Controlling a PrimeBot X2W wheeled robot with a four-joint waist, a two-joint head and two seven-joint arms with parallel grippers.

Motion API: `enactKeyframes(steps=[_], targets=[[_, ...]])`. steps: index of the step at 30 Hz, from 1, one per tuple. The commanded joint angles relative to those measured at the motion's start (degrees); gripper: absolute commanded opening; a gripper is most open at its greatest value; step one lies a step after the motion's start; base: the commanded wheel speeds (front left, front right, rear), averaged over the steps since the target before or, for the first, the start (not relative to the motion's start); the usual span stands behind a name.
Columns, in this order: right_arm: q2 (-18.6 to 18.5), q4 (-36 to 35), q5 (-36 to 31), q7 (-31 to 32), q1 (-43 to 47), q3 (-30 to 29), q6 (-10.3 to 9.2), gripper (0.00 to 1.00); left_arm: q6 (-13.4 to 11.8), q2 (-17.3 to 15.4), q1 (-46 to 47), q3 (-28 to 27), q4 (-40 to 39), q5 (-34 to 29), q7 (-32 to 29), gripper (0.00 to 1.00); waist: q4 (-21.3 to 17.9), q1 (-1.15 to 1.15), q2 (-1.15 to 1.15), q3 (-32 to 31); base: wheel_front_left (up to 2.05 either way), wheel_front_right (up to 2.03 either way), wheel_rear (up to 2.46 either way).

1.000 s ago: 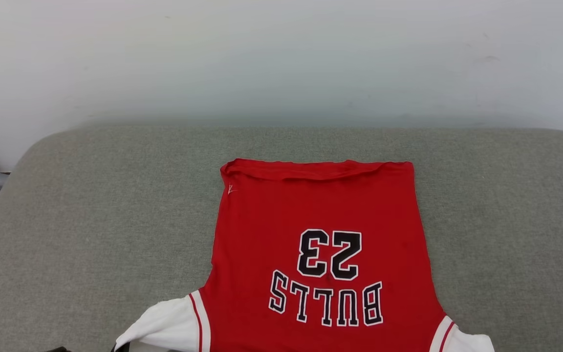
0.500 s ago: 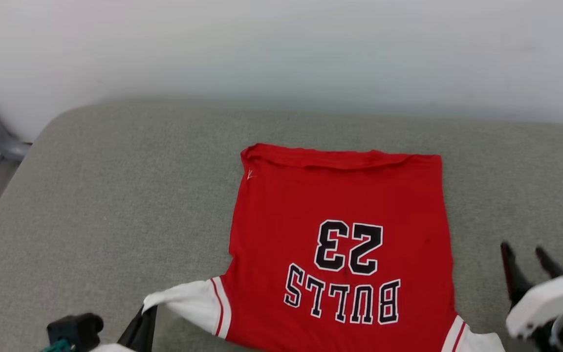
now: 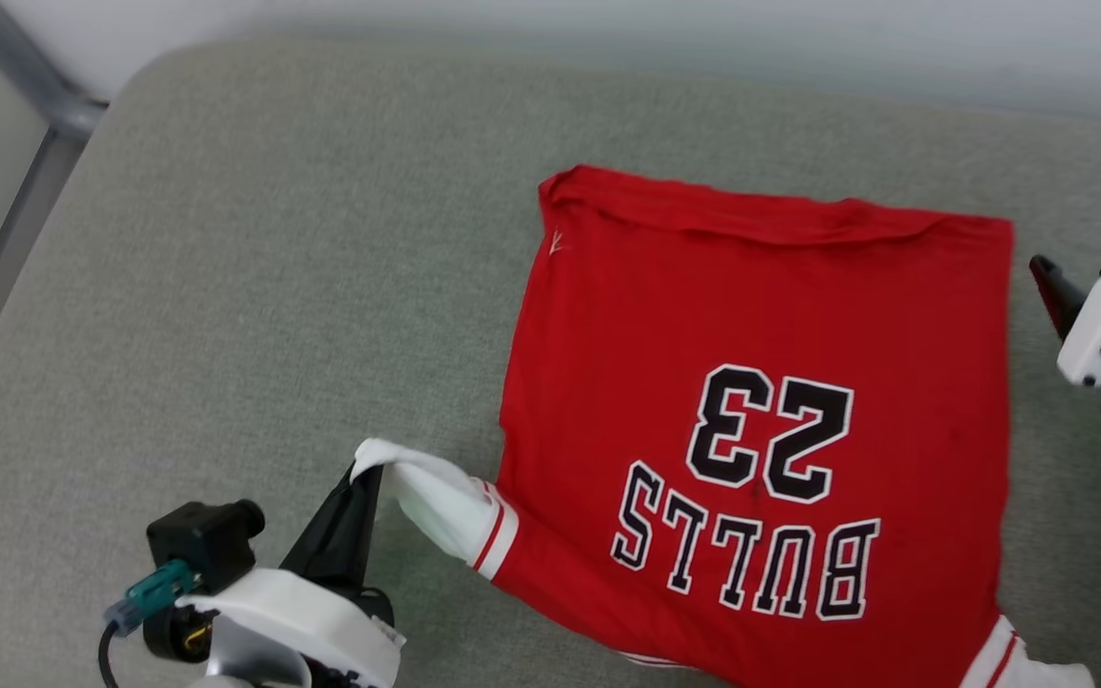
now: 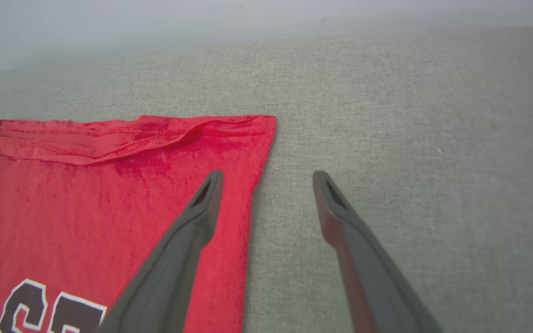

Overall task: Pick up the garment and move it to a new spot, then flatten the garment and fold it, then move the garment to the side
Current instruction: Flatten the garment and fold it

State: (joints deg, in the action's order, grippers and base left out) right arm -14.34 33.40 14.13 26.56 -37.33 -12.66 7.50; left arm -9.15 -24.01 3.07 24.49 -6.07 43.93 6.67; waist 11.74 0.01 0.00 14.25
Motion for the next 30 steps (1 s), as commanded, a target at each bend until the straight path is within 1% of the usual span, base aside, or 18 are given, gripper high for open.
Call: enactKeyframes(steps=[1,3,6,9,12,16,17,18,19,20,23,27,30], targets=[[-0.7,0.9,-0.3,1.2,-1.6,0.2,-0.02,1.00,0.4,0.4,1.1,0.2,0.1,-0.5,0.4,0.00,2.4,-0.01,0.00,3.3,0.00,0.00,0.00],[-1.9,3.3,-0.8,4.1,-5.3,0.6,-0.02,1.00,1.3,0.9,2.4,0.6,0.6,-0.6,1.0,0.00,3.3,-0.01,0.00,5.0,0.00,0.00,0.00],[-2.6,6.3,-2.0,7.7,-9.6,1.1,-0.02,1.00,2.4,1.7,4.0,1.0,1.4,-0.9,1.9,0.00,4.1,-0.01,0.00,7.4,0.00,0.00,0.00],[-3.2,8.7,-2.9,9.6,-13.0,1.1,-0.02,1.00,3.6,2.5,5.7,1.5,2.4,-1.0,2.9,0.00,4.8,-0.01,0.00,9.4,0.00,0.00,0.00],[-2.6,11.6,-3.8,11.1,-13.8,1.3,-0.02,1.00,4.5,3.3,6.8,1.9,4.0,-0.8,3.6,0.00,5.2,-0.01,0.00,10.5,0.00,0.00,0.00],[-1.2,17.9,-3.5,18.5,-12.1,1.4,-0.01,1.00,5.4,4.0,7.9,2.1,5.8,-0.6,4.2,0.00,5.3,-0.01,0.00,10.8,0.00,0.00,0.00],[-0.9,19.2,-3.4,20.2,-11.5,1.1,-0.01,0.46,5.6,4.1,8.1,2.1,6.2,-0.5,4.4,0.00,5.3,-0.01,0.00,10.8,0.00,0.00,0.00],[-0.7,20.0,-3.3,21.3,-11.2,0.8,-0.01,0.26,5.6,4.1,8.2,2.1,6.6,-0.4,4.6,0.00,5.2,-0.01,0.00,10.6,0.00,0.00,0.00],[-0.5,20.8,-3.1,22.4,-11.2,0.2,-0.02,0.00,5.8,4.2,8.2,2.1,7.0,-0.3,4.7,0.00,5.2,-0.01,0.00,10.5,0.00,0.00,0.00],[-0.5,21.0,-3.1,22.8,-11.5,0.0,-0.02,0.00,5.9,4.2,8.3,2.1,7.3,-0.2,4.7,0.00,5.1,-0.01,0.00,10.3,0.00,0.00,0.00],[-1.1,19.4,-3.9,21.2,-13.1,0.3,-0.02,0.00,6.0,4.1,8.4,1.9,8.1,0.0,4.6,0.00,4.8,-0.01,0.00,9.3,0.00,0.00,0.00],[-3.2,16.5,-4.1,19.5,-14.2,1.4,-0.03,0.00,6.1,3.9,8.2,1.9,9.2,0.5,4.4,0.00,4.3,-0.01,0.00,7.2,0.00,0.00,0.00],[-4.5,13.5,-3.2,18.9,-13.3,3.3,-0.04,0.00,5.8,3.8,6.8,1.8,10.3,1.0,4.4,0.00,3.1,-0.01,0.00,4.5,0.00,0.00,0.00]])
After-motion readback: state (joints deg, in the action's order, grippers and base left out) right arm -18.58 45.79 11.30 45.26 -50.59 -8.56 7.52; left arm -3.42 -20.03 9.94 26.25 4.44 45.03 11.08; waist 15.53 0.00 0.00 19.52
